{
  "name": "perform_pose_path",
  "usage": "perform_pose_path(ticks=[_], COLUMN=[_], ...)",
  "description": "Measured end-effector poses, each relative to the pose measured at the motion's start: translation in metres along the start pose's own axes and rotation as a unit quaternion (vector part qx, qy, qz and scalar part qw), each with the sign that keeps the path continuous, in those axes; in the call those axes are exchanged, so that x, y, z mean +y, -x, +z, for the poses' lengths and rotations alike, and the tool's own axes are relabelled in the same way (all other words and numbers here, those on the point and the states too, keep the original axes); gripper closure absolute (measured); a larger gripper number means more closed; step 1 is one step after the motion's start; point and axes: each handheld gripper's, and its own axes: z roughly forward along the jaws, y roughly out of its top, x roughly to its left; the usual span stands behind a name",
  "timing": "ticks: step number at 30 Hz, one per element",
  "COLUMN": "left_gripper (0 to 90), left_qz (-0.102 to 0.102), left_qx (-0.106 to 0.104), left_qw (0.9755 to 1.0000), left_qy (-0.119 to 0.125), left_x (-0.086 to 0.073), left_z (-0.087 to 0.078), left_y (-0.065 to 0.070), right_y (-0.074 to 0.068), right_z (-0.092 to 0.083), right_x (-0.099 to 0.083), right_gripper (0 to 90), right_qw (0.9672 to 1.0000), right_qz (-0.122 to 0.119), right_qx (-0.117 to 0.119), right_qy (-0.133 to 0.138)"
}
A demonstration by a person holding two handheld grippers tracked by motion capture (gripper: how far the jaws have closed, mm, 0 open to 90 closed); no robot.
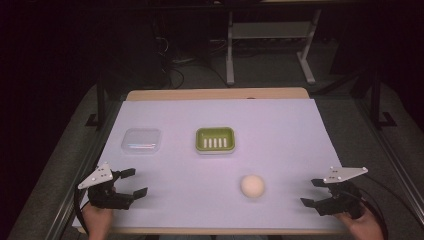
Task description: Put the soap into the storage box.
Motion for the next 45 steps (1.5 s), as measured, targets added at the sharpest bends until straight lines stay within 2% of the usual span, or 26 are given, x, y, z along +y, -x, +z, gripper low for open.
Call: perform_pose_path(ticks=[4,24,33,40,42,45], left_gripper=[13.1,13.1,13.1,13.1,13.1,13.1], left_qz=[0.000,0.002,0.003,0.004,0.004,0.003], left_qx=[-0.005,-0.003,-0.003,-0.004,-0.002,-0.001], left_qw=[1.0000,1.0000,1.0000,1.0000,1.0000,1.0000], left_qy=[0.004,0.008,0.007,0.007,0.008,0.007], left_x=[0.000,0.000,0.001,0.001,0.001,0.000], left_z=[0.000,-0.002,-0.001,-0.001,-0.001,-0.001], left_y=[-0.001,-0.002,0.000,0.000,0.000,0.000], right_y=[-0.003,-0.017,-0.022,-0.025,-0.026,-0.025], right_z=[0.003,0.012,0.014,0.017,0.015,0.011], right_x=[0.002,0.016,0.023,0.032,0.035,0.041], right_gripper=[22.6,21.9,21.1,20.7,20.7,20.8], right_qw=[1.0000,0.9997,0.9994,0.9987,0.9984,0.9979], right_qz=[0.000,-0.020,-0.027,-0.040,-0.047,-0.054], right_qx=[0.003,0.010,0.022,0.028,0.023,0.029], right_qy=[0.000,-0.010,-0.007,-0.015,-0.020,-0.018])
